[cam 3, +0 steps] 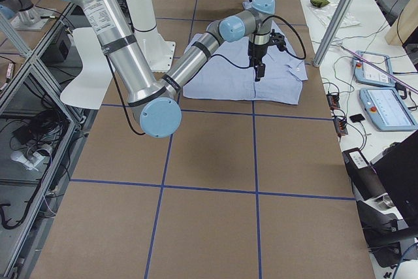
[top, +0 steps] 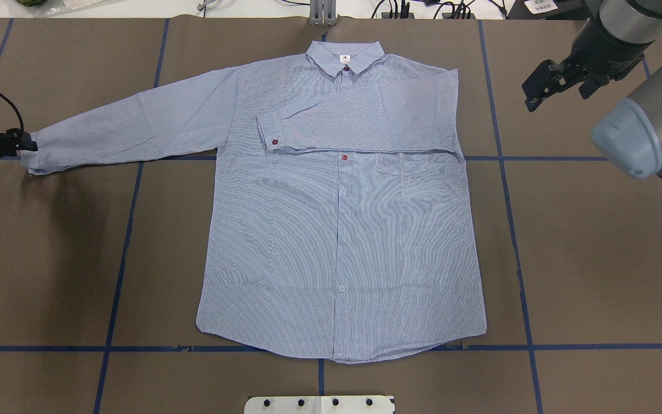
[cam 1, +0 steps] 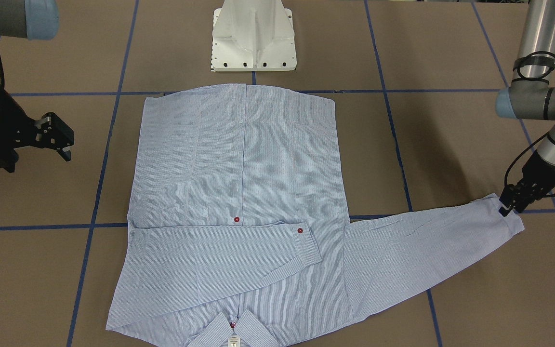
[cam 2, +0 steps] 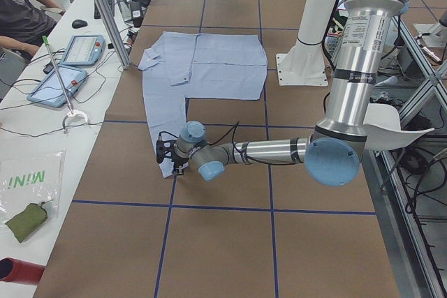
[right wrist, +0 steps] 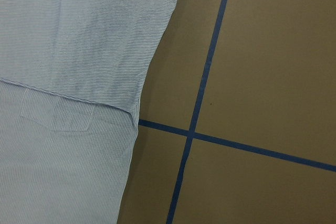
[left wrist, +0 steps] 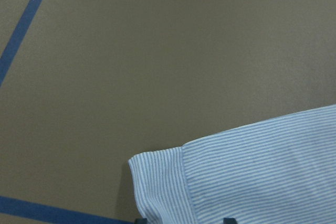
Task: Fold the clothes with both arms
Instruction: 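Raise the right gripper away while the left gripper reaches the other cuff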
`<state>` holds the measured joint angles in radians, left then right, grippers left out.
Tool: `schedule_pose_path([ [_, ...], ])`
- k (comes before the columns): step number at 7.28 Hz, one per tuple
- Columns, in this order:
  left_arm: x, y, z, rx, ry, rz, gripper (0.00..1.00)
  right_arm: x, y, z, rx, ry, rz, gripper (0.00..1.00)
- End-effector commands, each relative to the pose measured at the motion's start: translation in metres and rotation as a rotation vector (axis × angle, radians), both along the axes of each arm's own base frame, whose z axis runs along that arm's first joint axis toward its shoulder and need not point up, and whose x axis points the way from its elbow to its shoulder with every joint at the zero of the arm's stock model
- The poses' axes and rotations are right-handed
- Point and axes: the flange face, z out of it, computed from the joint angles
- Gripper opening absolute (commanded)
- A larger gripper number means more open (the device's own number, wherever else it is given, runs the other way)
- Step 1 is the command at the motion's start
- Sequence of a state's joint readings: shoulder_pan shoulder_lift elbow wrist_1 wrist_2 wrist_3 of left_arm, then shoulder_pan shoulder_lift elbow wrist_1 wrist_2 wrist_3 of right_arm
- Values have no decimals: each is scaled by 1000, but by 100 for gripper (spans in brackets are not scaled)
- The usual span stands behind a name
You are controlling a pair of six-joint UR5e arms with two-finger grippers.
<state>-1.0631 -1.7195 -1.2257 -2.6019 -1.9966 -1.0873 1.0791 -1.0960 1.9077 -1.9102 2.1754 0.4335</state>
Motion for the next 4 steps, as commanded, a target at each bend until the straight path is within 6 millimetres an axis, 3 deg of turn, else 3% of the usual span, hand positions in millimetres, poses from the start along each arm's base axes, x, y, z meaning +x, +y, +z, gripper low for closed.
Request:
schedule_pose_path([
  [1, -1, 0, 4, -5, -8, -5, 46, 0, 0, -1, 2, 2, 1, 100],
  [4, -1, 0, 4, -6, -9, -5, 37, 0, 0, 0, 1, 0, 2, 100],
])
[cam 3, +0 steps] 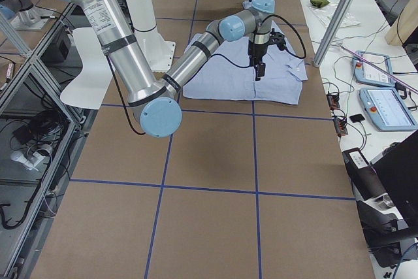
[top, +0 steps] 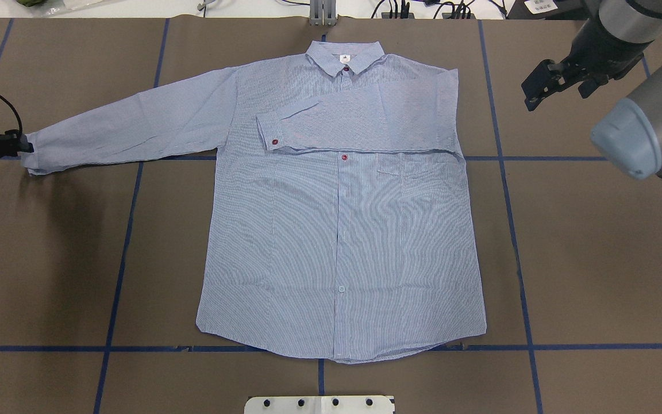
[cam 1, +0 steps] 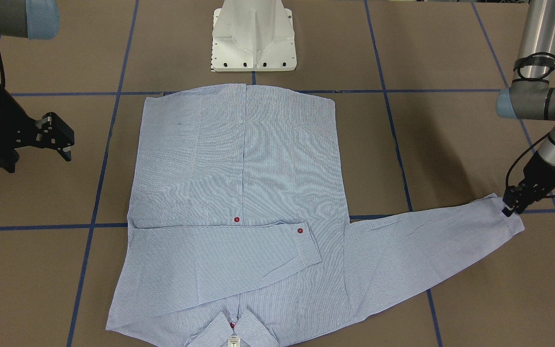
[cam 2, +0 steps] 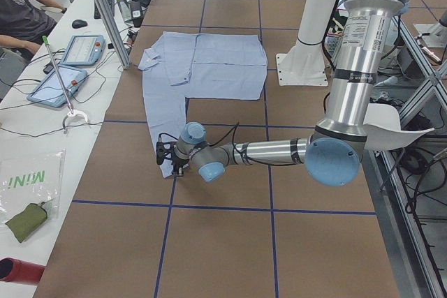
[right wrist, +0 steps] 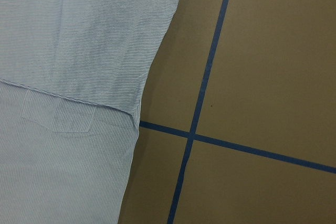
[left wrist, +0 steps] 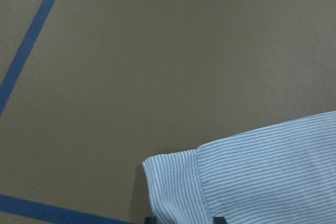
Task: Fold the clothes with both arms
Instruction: 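Close the left gripper on the cuff of the sleeve nearest it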
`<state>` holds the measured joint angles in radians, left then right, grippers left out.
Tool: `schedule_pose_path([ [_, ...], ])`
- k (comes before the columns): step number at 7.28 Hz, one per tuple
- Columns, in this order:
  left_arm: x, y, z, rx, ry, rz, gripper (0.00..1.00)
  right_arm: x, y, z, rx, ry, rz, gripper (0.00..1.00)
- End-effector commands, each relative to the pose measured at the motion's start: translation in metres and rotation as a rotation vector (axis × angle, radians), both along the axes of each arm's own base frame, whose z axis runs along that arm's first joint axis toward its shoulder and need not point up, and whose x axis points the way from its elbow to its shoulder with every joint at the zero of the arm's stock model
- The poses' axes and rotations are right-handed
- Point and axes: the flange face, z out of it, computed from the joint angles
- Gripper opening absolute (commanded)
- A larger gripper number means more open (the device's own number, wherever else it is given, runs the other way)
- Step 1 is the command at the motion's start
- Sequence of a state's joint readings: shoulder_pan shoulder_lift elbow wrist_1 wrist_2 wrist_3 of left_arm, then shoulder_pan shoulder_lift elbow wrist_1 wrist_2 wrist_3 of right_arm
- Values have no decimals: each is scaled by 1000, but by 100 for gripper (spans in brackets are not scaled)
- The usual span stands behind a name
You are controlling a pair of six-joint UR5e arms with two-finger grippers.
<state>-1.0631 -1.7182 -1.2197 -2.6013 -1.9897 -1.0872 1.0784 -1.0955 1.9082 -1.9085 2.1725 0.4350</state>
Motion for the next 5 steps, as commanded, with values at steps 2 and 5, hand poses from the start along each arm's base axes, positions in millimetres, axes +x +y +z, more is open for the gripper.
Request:
schedule_pose_path([
  [2, 0, -1, -1, -3, 1, 0, 24, -2, 0, 2, -3, 3, -2, 100],
  [5, 1, 0, -2, -5, 3, 5, 0, -2, 1, 2, -5, 1, 0, 100],
])
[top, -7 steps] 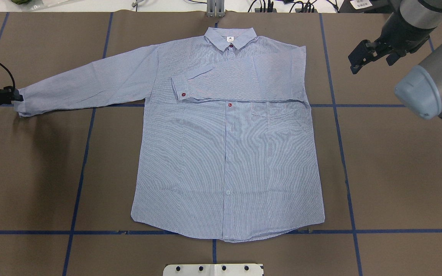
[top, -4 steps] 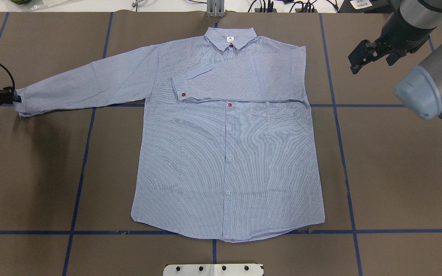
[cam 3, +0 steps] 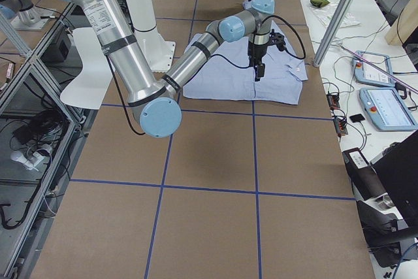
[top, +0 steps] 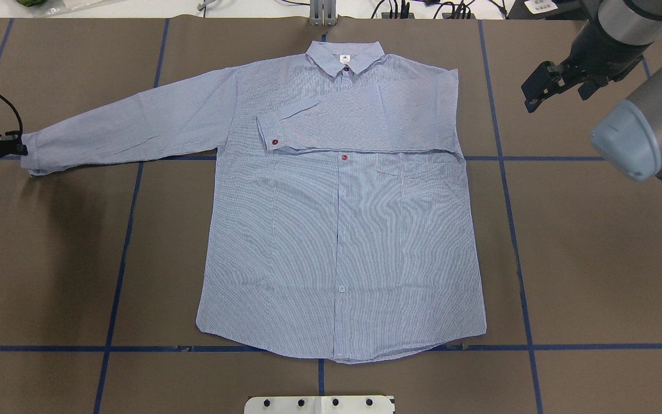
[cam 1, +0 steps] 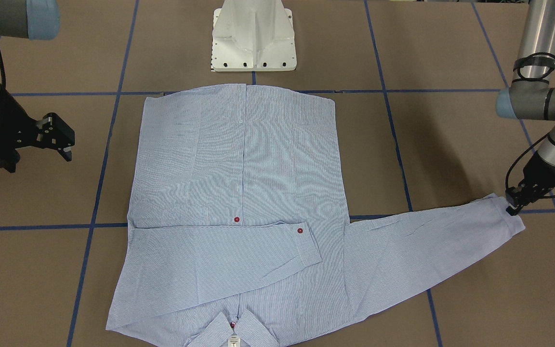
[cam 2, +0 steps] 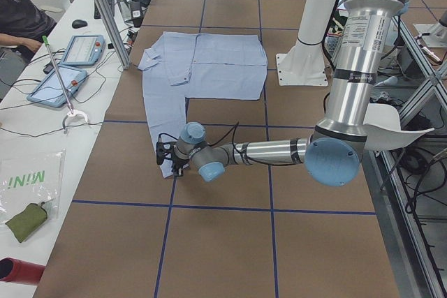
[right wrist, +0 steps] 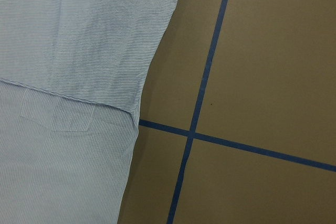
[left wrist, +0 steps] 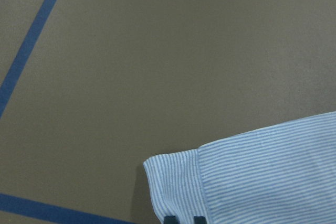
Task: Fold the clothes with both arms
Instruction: 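Close the left gripper on the cuff of the sleeve nearest it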
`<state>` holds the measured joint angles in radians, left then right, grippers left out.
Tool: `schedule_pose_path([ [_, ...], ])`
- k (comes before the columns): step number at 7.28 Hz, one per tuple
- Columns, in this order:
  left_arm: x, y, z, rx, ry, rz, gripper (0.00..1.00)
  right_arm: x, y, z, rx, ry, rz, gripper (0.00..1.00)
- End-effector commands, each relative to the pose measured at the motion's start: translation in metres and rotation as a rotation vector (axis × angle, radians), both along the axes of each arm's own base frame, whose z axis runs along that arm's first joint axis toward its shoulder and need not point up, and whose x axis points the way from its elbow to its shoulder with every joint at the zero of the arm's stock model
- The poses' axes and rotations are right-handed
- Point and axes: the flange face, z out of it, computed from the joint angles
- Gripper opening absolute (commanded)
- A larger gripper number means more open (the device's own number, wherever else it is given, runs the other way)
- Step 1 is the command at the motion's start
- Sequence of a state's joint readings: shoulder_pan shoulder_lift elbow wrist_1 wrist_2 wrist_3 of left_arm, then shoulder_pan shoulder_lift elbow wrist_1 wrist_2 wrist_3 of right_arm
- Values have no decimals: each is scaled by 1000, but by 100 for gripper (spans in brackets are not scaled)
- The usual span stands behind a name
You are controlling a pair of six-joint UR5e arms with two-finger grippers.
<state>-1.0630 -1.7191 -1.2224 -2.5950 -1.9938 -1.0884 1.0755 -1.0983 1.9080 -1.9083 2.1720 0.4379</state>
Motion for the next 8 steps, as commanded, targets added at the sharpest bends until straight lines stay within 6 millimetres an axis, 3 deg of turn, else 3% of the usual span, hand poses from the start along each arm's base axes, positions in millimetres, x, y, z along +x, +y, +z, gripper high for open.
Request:
schedule_pose_path([
  [1, 1, 0, -4, 4, 8, 8, 0, 1, 0, -1, 0, -2, 1, 100],
  [2, 2, -2, -18, 17, 16, 12, 0, 2, 0, -1, 1, -2, 2, 100],
  [4, 9, -13, -78, -10, 27, 36, 0, 9, 11, 12, -7, 4, -1, 100],
  [5, 15, -24, -125, -14, 25, 36, 0, 16, 17, 19, -15, 6, 5, 100],
  [7, 37, -62, -259, -59, 12, 30, 0, 31, 23, 51, -42, 34, 0, 100],
  [8, 49, -77, -323, -73, 22, 26, 0, 52, 28, 69, -22, 47, -24, 100],
])
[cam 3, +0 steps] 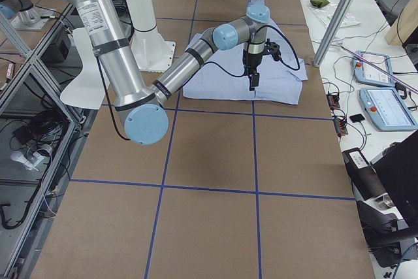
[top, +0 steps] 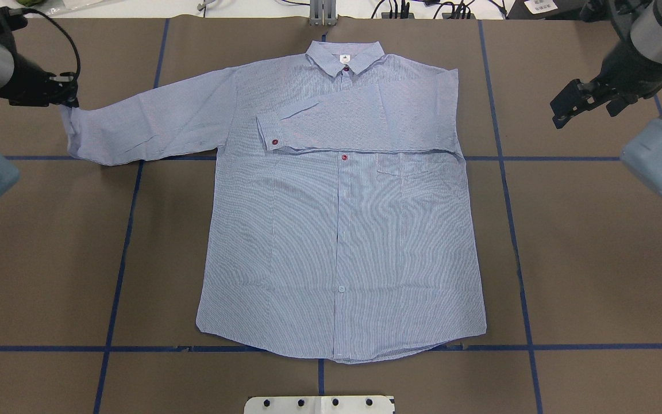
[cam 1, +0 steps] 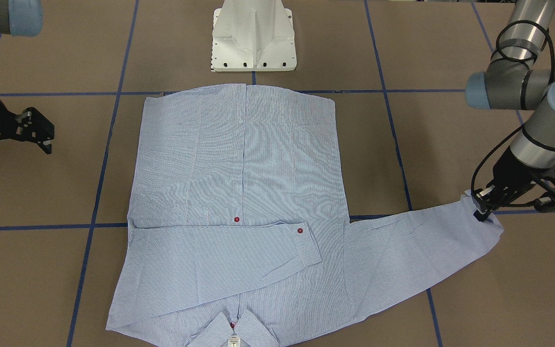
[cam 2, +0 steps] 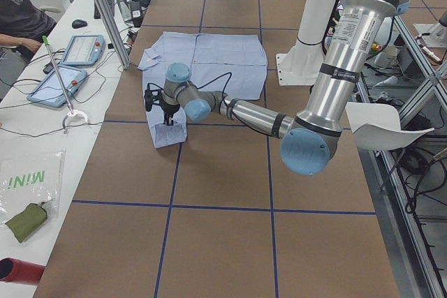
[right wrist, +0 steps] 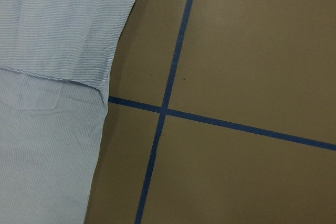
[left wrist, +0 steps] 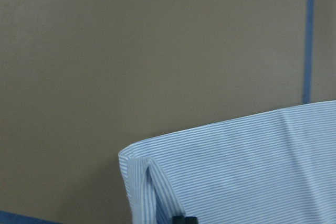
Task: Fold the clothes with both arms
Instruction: 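Lift the sleeve with the left gripper and fold it toward the collar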
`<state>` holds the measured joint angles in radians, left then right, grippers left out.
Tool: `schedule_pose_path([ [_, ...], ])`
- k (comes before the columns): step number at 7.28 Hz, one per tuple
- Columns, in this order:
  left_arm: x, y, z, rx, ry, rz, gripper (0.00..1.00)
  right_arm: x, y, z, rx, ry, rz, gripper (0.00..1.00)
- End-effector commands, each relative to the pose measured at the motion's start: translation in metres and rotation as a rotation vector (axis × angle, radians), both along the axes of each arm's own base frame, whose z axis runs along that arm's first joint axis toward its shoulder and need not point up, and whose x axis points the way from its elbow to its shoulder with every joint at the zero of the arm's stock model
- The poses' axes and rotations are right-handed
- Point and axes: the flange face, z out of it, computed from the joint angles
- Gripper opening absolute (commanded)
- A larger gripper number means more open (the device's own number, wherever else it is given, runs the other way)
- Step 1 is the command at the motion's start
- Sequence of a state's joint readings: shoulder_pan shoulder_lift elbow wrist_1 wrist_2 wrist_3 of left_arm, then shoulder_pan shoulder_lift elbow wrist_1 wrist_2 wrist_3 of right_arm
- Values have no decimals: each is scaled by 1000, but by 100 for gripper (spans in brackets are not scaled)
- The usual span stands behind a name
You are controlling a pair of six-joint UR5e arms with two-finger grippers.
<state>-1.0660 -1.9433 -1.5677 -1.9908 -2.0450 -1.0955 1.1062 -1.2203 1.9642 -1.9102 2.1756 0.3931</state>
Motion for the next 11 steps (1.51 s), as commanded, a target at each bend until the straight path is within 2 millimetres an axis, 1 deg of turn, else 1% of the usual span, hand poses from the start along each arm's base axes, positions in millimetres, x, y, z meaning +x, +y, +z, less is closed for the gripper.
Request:
schedule_pose_path([
  [1, 26, -26, -146, -63, 52, -11, 0, 36, 9, 39, 6, 29, -24, 100],
  [2, 45, -27, -198, -83, 110, -17, 0, 49, 10, 49, 6, 34, -26, 100],
  [3, 76, -25, -244, -121, 172, -27, 0, 56, 11, 55, 1, 24, -31, 100],
  [4, 114, -22, -290, -169, 224, -35, 0, 57, 11, 57, -4, 23, -31, 100],
  [5, 142, -24, -325, -196, 252, -36, 0, 59, 12, 59, -8, 25, -29, 100],
  [6, 157, -20, -347, -202, 286, -33, 0, 62, 11, 59, -8, 23, -25, 100],
  [7, 172, -18, -350, -205, 309, -27, 0, 62, 12, 61, -13, 25, -23, 100],
  [8, 183, -16, -348, -206, 323, -21, 0, 62, 12, 62, -13, 25, -23, 100],
  [9, 183, -16, -348, -206, 323, -21, 0, 62, 12, 64, -17, 28, -23, 100],
  [10, 183, -15, -356, -204, 332, -22, 0, 62, 12, 64, -17, 29, -24, 100],
  [11, 193, -8, -364, -210, 339, -10, 0, 62, 12, 64, -18, 29, -23, 100],
])
